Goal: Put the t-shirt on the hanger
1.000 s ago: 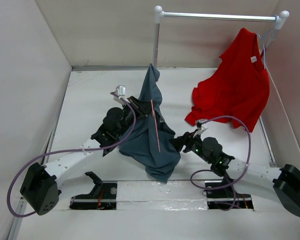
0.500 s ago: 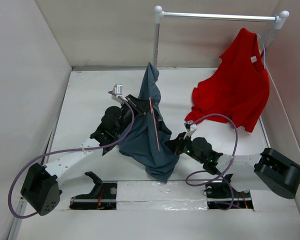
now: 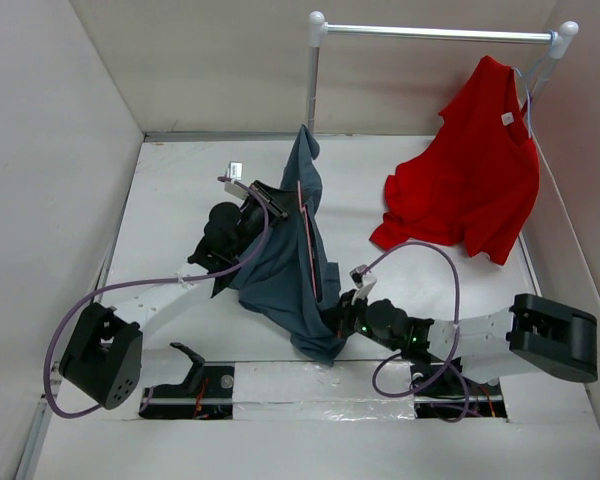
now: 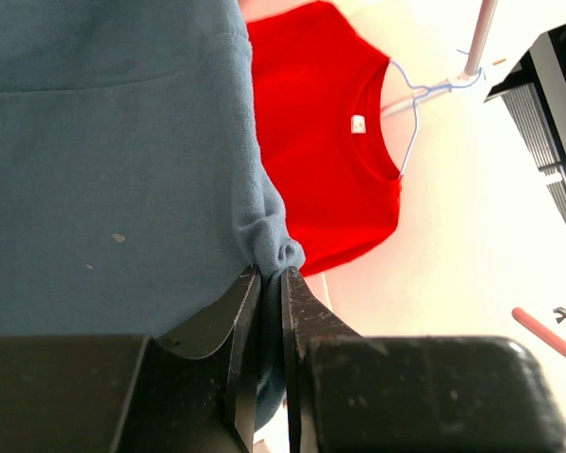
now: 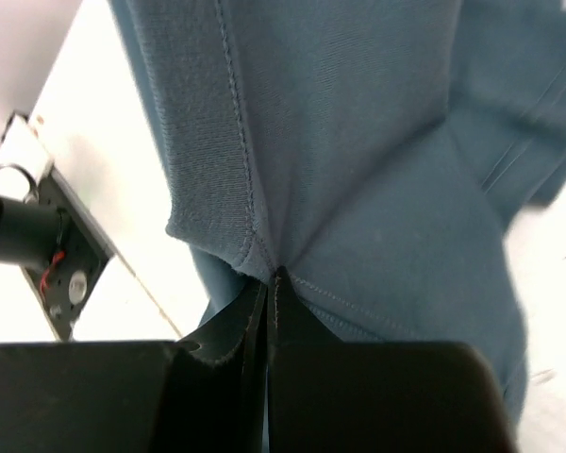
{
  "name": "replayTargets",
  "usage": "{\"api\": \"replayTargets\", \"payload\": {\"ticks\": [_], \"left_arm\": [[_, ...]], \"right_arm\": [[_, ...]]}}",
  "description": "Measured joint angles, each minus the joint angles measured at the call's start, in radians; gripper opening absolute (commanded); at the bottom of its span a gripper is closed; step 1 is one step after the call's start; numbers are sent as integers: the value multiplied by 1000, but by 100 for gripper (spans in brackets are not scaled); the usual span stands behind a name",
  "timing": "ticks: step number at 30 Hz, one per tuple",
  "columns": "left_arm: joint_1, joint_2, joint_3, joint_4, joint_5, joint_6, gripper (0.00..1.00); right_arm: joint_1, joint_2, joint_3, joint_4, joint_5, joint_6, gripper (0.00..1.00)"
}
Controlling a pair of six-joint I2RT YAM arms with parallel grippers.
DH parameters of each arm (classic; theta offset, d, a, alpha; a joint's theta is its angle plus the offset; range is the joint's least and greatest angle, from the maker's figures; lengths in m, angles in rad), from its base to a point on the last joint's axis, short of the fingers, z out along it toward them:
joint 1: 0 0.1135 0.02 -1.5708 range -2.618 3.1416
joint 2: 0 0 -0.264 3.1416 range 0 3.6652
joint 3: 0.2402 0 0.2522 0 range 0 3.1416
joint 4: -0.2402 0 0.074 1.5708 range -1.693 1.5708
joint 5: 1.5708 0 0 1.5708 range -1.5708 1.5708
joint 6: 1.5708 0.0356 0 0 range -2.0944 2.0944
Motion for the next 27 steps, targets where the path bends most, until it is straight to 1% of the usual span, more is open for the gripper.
{"api": "replayTargets", "payload": {"ticks": [7, 12, 16, 19, 21, 25, 27], "left_arm": [[11, 51, 15, 5, 53, -55, 0], [11, 65, 45, -7, 70, -75, 0], [17, 73, 56, -3, 67, -85, 0], [7, 81, 62, 3, 34, -72, 0], [0, 82, 62, 14, 5, -63, 0], [1, 94, 62, 55, -38, -63, 0], [9, 112, 62, 76, -43, -65, 0]], "right_arm": [[121, 78, 8, -3, 87, 72, 0], [168, 121, 47, -6, 143, 106, 0], [200, 117, 103, -73, 180, 108, 0], [223, 40, 158, -188, 201, 92, 0], [233, -54, 187, -273, 207, 75, 0], [250, -241, 210, -374, 206, 53, 0], [251, -304, 209, -400, 206, 53, 0]]}}
